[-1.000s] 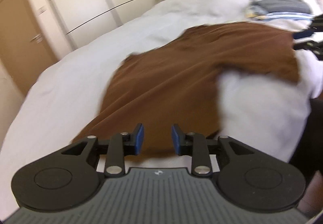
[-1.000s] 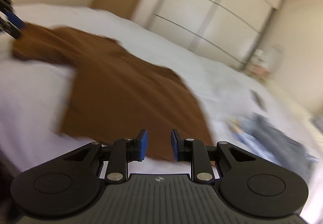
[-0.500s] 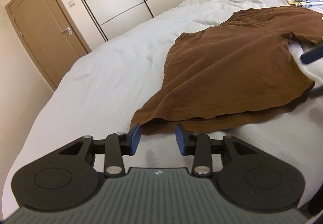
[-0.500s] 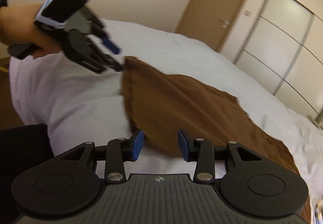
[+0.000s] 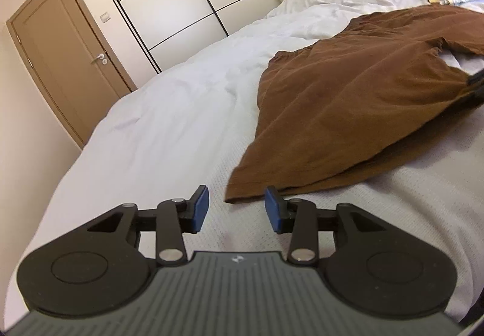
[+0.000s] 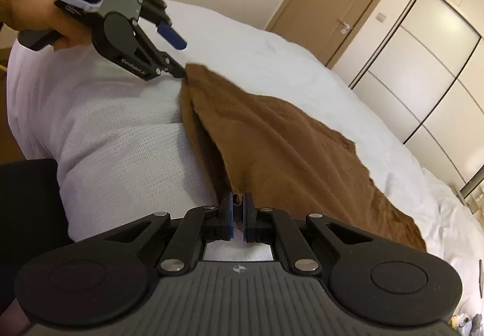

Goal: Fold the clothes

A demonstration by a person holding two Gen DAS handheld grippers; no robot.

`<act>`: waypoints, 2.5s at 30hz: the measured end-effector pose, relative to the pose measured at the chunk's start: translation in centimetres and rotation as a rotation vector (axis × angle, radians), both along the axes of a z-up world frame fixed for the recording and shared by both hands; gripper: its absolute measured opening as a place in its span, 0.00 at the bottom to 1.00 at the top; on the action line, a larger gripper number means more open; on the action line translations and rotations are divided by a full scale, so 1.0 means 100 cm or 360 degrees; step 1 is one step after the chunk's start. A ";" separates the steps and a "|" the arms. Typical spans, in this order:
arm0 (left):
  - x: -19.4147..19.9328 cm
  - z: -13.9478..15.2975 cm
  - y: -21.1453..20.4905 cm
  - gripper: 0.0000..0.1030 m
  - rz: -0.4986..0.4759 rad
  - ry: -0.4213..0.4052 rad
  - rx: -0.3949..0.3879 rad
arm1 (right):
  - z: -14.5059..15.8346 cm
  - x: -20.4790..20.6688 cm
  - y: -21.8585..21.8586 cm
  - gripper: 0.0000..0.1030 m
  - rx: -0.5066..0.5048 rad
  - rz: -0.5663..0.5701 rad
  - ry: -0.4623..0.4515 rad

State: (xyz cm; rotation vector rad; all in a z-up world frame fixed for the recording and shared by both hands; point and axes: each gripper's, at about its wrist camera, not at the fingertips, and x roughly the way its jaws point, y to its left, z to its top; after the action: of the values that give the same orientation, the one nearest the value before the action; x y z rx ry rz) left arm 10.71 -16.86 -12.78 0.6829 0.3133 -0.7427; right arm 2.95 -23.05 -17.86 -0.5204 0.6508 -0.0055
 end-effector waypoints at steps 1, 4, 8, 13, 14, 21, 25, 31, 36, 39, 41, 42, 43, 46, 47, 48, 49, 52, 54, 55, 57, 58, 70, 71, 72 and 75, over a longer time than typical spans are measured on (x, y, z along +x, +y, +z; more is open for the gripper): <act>0.002 -0.001 0.000 0.35 0.0000 -0.0001 0.0004 | 0.001 -0.004 -0.002 0.03 0.0013 0.0002 0.0006; 0.008 -0.002 -0.001 0.35 -0.0005 0.0016 0.0000 | -0.001 -0.011 -0.005 0.03 0.0044 -0.0001 0.0026; 0.013 0.003 0.002 0.36 0.0008 0.0063 -0.0040 | -0.005 -0.012 -0.007 0.03 0.0097 -0.0024 0.0049; 0.021 0.022 0.019 0.37 0.0069 0.0186 -0.0201 | -0.011 -0.015 -0.005 0.05 0.0123 -0.0040 0.0066; 0.024 0.027 0.023 0.37 0.0089 0.0225 -0.0256 | -0.011 -0.016 -0.005 0.06 0.0128 -0.0040 0.0061; 0.060 0.032 0.013 0.38 0.0115 0.0624 -0.0381 | -0.013 -0.022 -0.004 0.07 0.0167 -0.0049 0.0030; 0.083 0.017 0.008 0.38 0.0202 0.0902 -0.0434 | -0.015 -0.025 -0.005 0.06 0.0190 -0.0069 0.0015; 0.071 0.023 0.019 0.01 0.0274 0.0831 -0.0454 | -0.015 -0.027 -0.004 0.07 0.0229 -0.0089 -0.0018; 0.060 0.024 0.017 0.01 0.0314 0.0736 -0.0339 | -0.015 -0.028 -0.004 0.08 0.0258 -0.0078 -0.0031; 0.048 0.027 0.018 0.03 0.0347 0.0639 -0.0285 | -0.011 -0.036 -0.007 0.08 0.0292 -0.0074 -0.0043; 0.033 0.031 0.018 0.04 0.0360 0.0564 -0.0275 | -0.009 -0.045 -0.010 0.05 0.0315 -0.0089 -0.0045; 0.025 0.035 0.018 0.05 0.0353 0.0536 -0.0280 | -0.008 -0.049 -0.011 0.05 0.0326 -0.0102 -0.0044; 0.015 0.038 0.016 0.11 0.0336 0.0515 -0.0288 | -0.008 -0.055 -0.013 0.05 0.0334 -0.0120 -0.0042; -0.017 0.049 0.006 0.32 0.0241 0.0467 -0.0308 | -0.001 -0.076 -0.030 0.07 0.0370 -0.0234 -0.0075; -0.026 0.052 0.001 0.33 0.0212 0.0453 -0.0306 | 0.003 -0.083 -0.036 0.10 0.0382 -0.0278 -0.0091; -0.036 0.054 -0.005 0.35 0.0190 0.0443 -0.0297 | 0.006 -0.090 -0.043 0.14 0.0394 -0.0322 -0.0106; -0.047 0.056 -0.010 0.38 0.0165 0.0439 -0.0296 | 0.009 -0.097 -0.050 0.18 0.0407 -0.0368 -0.0122; -0.077 0.062 -0.023 0.61 0.0132 0.0450 -0.0316 | 0.026 -0.119 -0.082 0.42 0.0550 -0.0591 -0.0186; -0.095 0.063 -0.029 0.73 0.0134 0.0455 -0.0341 | 0.037 -0.133 -0.101 0.73 0.0650 -0.0742 -0.0225; -0.104 0.064 -0.031 0.78 0.0130 0.0469 -0.0352 | 0.041 -0.141 -0.112 0.81 0.0703 -0.0814 -0.0237; -0.118 0.064 -0.034 0.87 0.0123 0.0518 -0.0372 | 0.049 -0.155 -0.129 0.88 0.0800 -0.0929 -0.0246; -0.124 0.065 -0.035 0.92 0.0128 0.0537 -0.0382 | 0.053 -0.161 -0.135 0.89 0.0844 -0.0972 -0.0244; -0.150 0.072 -0.020 0.99 0.0198 0.0662 -0.0419 | 0.078 -0.202 -0.147 0.98 0.0969 -0.1349 -0.0261; -0.150 0.072 -0.019 0.99 0.0188 0.0678 -0.0428 | 0.079 -0.204 -0.145 0.98 0.0980 -0.1353 -0.0276; -0.149 0.071 -0.017 0.99 0.0185 0.0701 -0.0430 | 0.081 -0.206 -0.144 0.98 0.0978 -0.1355 -0.0281; -0.149 0.067 -0.012 0.99 0.0189 0.0718 -0.0396 | 0.085 -0.206 -0.141 0.98 0.0952 -0.1353 -0.0276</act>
State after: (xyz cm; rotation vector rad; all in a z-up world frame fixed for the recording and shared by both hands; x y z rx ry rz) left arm -4.23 -18.08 -6.09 0.2530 0.6555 -0.8023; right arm -17.69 -37.13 -9.33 0.3555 0.6252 -0.6316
